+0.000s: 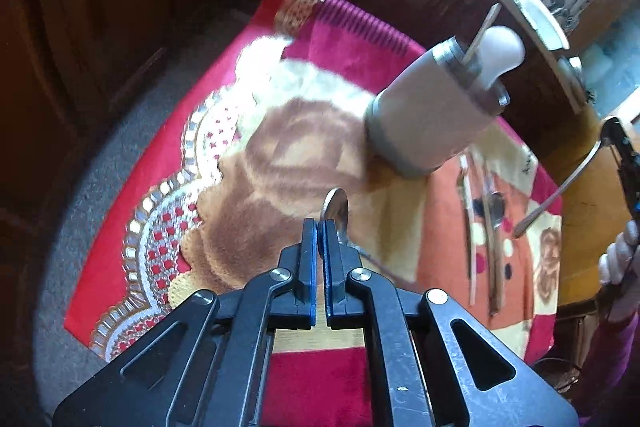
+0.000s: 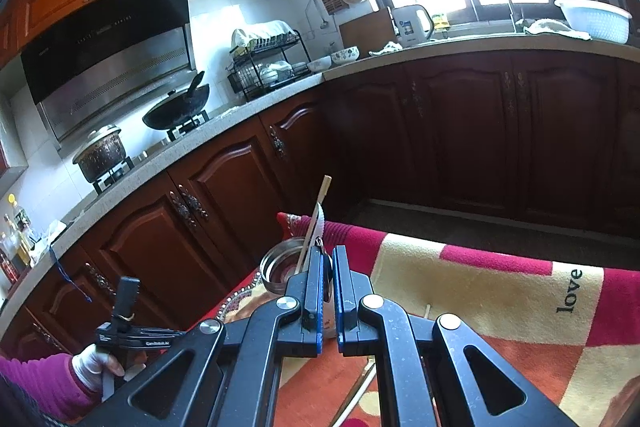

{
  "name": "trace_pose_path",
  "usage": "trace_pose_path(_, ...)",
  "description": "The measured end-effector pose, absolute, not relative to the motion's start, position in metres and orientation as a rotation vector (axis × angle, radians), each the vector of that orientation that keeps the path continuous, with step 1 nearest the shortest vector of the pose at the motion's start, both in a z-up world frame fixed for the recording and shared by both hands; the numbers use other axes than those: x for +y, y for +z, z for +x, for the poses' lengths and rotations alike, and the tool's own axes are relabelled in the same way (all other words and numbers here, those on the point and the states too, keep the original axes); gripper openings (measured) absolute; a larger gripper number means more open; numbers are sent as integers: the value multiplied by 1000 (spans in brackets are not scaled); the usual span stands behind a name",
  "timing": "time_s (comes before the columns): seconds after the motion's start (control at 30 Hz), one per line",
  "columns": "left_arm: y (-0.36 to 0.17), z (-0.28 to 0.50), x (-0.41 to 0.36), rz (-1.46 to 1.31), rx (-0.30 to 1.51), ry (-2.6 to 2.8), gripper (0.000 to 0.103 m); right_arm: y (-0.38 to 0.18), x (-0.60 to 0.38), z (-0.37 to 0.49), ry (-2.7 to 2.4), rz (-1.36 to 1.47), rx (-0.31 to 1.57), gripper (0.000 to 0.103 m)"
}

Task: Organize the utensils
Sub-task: 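Carry the metal spoon in the left tool over the white jar while the right holds its spoon, then open both tools over the jar to drop the two metal spoons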

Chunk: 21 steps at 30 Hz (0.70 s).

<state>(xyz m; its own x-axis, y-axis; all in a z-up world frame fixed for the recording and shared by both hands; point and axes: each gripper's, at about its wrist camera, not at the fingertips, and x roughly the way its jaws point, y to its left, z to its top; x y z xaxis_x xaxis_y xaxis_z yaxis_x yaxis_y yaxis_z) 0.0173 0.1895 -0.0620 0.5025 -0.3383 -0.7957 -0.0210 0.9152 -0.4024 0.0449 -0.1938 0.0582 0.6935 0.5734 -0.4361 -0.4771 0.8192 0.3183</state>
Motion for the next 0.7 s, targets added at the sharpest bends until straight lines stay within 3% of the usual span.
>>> trace_pose_path(0.43, 61, 33, 191, -355, 805, -254, 1, 96, -172, 63, 551, 180, 421, 4)
trace_pose_path(0.7, 117, 85, 161, -175, 658, -170, 1, 117, -135, 88, 457, 47, 342, 4)
